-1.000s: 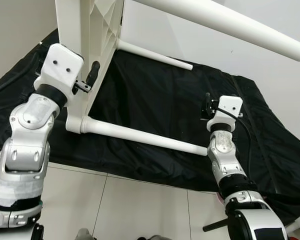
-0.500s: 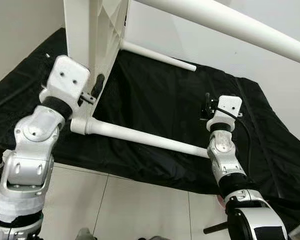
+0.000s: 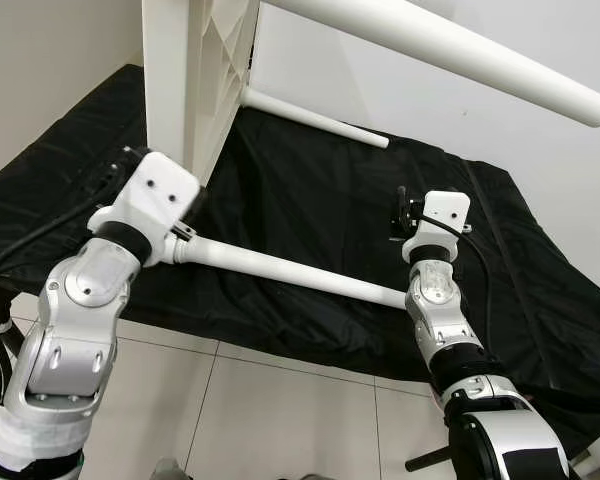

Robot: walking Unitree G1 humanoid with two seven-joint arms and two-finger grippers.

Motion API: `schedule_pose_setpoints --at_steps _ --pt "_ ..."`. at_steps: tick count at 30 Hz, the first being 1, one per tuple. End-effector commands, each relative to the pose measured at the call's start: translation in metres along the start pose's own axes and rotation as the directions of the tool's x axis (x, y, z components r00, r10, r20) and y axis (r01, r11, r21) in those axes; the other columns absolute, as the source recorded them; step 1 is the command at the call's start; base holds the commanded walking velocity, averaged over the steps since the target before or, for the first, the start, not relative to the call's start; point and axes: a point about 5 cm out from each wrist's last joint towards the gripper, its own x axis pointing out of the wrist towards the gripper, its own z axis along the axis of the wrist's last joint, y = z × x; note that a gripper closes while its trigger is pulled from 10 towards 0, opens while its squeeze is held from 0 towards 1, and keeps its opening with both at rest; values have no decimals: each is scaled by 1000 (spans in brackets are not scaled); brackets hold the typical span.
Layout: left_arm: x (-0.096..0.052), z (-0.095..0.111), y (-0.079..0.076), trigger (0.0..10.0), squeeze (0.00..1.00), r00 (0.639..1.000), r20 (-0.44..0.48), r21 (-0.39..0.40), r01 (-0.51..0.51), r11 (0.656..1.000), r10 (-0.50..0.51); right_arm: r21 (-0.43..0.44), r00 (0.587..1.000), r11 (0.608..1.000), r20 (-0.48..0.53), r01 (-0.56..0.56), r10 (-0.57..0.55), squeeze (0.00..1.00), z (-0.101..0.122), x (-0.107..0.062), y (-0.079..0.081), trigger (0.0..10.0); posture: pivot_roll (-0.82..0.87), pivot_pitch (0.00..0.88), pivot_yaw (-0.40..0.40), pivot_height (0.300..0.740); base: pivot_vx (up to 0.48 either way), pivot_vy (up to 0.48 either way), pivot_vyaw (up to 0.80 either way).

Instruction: Building children table

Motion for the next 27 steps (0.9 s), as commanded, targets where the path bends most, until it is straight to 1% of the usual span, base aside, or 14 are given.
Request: schedule_pose_setpoints --at_steps 1,4,8,11,14,16,19,20,22,27 --pt "-4 4 -3 10000 0 1000 1 3 -23 1000 23 -12 1000 1000 1 10 -10 0 -1 1 -6 10000 102 33 -199 740 0 0 0" --pt "-7 5 -3 10000 0 999 -11 24 -35 999 35 -12 1000 1000 0 11 -11 0 -2 0 -6 10000 102 33 -198 740 0 0 0" --pt "-10 7 -1 10000 0 999 -14 27 -45 999 46 -13 1000 1000 0 11 -11 0 -2 0 -6 10000 102 31 -198 740 0 0 0" --pt "-13 10 0 10000 0 999 -11 15 -50 999 50 -12 1000 1000 -3 10 -10 0 -3 -1 -6 10000 105 32 -198 740 0 0 0" --pt "-14 14 -3 10000 0 999 -1 -6 -44 999 44 -10 1000 1000 -7 9 -9 0 -4 -1 -4 10000 116 35 -199 740 0 0 0" --pt "-14 15 -10 10000 0 1000 4 -27 -26 999 27 -6 1000 1000 -12 3 -3 0 -5 -2 -2 10000 120 33 -199 740 0 0 0" --pt "-14 16 -12 10000 0 1000 12 -41 -19 999 19 -4 1000 1000 -13 1 -1 0 -5 -2 -1 10000 120 33 -199 740 0 0 0" --pt "-13 15 -16 10000 0 1000 12 -69 -11 998 12 -2 1000 1000 -14 0 0 0 -5 -2 -1 10000 122 34 -196 740 0 0 0" --pt "-13 15 -21 10000 0 1000 18 -95 1 996 1 1 1000 1000 -15 2 -2 0 -5 -2 -1 10000 117 34 -187 740 0 0 0" --pt "-12 15 -22 10000 0 1000 23 -103 7 995 -5 3 1000 1000 -15 4 -4 0 -5 -2 -1 10000 117 34 -187 740 0 0 0"
